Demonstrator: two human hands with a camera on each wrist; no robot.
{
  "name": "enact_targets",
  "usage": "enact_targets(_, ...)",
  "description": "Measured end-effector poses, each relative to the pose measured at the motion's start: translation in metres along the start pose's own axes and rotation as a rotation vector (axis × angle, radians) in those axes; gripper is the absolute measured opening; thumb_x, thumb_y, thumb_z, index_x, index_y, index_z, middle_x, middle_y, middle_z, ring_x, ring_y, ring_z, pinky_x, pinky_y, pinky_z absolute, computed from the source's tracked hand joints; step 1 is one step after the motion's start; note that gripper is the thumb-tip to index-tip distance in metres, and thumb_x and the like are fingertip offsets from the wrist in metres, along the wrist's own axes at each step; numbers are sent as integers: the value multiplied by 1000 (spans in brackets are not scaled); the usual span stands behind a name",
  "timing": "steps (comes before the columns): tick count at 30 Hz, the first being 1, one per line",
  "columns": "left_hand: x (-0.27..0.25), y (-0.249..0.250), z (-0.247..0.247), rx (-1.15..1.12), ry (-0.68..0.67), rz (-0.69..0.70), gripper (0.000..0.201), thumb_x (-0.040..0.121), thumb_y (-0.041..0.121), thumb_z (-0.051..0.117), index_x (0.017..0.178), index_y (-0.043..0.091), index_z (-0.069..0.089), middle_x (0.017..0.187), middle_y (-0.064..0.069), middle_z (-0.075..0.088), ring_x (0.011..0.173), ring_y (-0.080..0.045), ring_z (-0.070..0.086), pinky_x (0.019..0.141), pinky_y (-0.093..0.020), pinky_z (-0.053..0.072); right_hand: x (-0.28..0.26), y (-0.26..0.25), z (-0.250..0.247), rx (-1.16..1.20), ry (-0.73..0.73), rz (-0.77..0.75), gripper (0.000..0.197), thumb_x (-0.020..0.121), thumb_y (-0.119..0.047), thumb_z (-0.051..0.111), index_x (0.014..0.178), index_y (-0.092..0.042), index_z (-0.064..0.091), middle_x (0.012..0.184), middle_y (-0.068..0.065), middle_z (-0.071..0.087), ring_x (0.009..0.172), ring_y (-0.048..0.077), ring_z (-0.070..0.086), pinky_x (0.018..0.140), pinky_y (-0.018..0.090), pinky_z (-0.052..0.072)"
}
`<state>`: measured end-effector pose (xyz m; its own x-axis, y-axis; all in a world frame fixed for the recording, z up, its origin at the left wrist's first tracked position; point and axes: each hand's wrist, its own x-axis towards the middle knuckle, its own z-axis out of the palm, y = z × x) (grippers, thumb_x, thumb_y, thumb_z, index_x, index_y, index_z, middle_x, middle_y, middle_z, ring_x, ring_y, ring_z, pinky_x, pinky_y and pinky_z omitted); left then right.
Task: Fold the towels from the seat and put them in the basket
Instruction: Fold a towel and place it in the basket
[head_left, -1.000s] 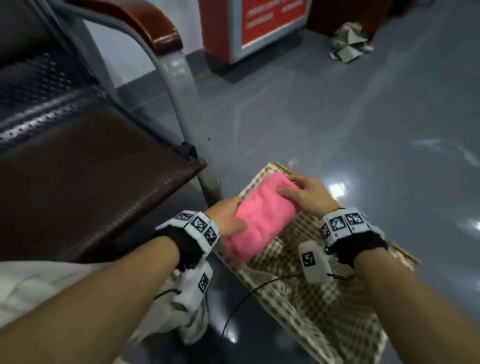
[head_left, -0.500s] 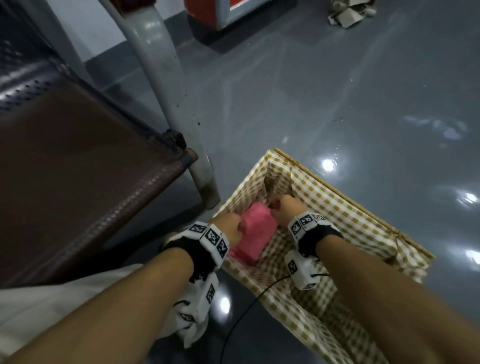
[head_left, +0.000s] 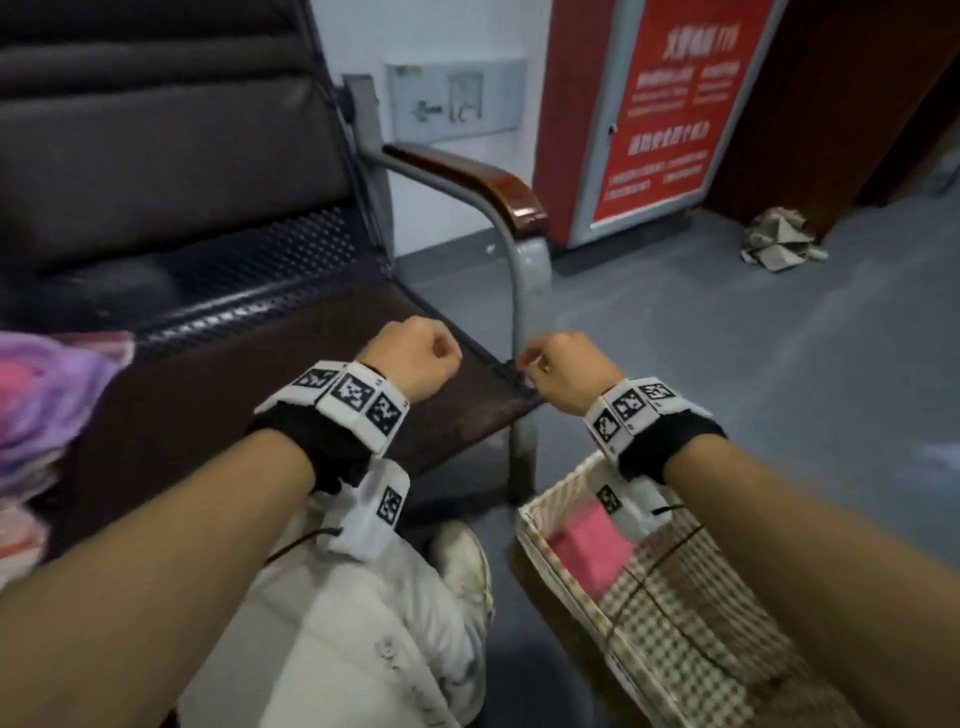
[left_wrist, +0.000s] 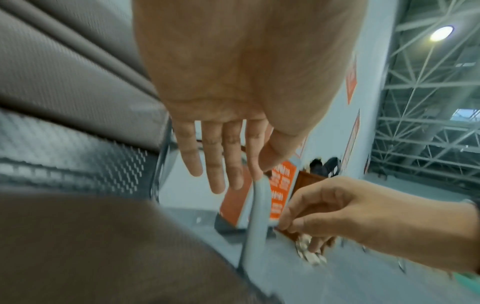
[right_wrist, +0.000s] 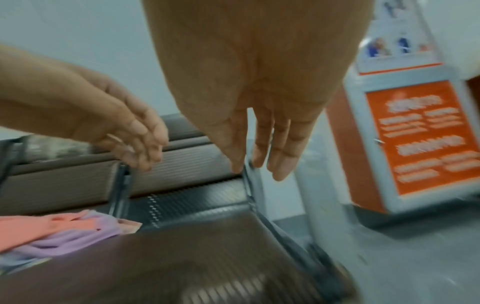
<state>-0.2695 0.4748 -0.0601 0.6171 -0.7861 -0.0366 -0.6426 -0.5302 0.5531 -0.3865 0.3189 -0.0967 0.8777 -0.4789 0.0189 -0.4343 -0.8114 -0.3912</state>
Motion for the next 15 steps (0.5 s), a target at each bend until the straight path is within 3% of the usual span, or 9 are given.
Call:
enact_targets(3,-22,-21,-62,21,125,11,13,86,23,56,92,27,67,100,0,69,97,-19,62,88,-33,49,23,-75,-22,-76,8,-198,24,87,-11,53,103,-12,70,113,15,60,107,31,56,93,31,43)
enact_targets(7,-59,-79,-136,82,240,-71,12,87,25,57,94,26,66,98,2,68,96,-17,61,81,-28,46,55,-176,-35,-145,-1,-396,21,86,-13,55,99,-16,71,106,9,66,101,26,61,85,26,43)
enact_targets(12,-117,-180,-198,110,398,-235,12,83,18,61,92,21,68,93,0,70,92,-18,63,81,-26,46,91,-295,-13,-160,-129,-602,21,90,-16,54,105,-17,68,107,2,67,98,18,61,78,21,40)
enact_targets(15,-151,-247,-212,152,420,-338,17,81,11,59,93,16,70,93,-3,70,90,-22,63,76,-21,40,106,-356,17,-172,-211,-695,21,91,-16,54,105,-17,69,106,1,68,95,15,60,75,20,38)
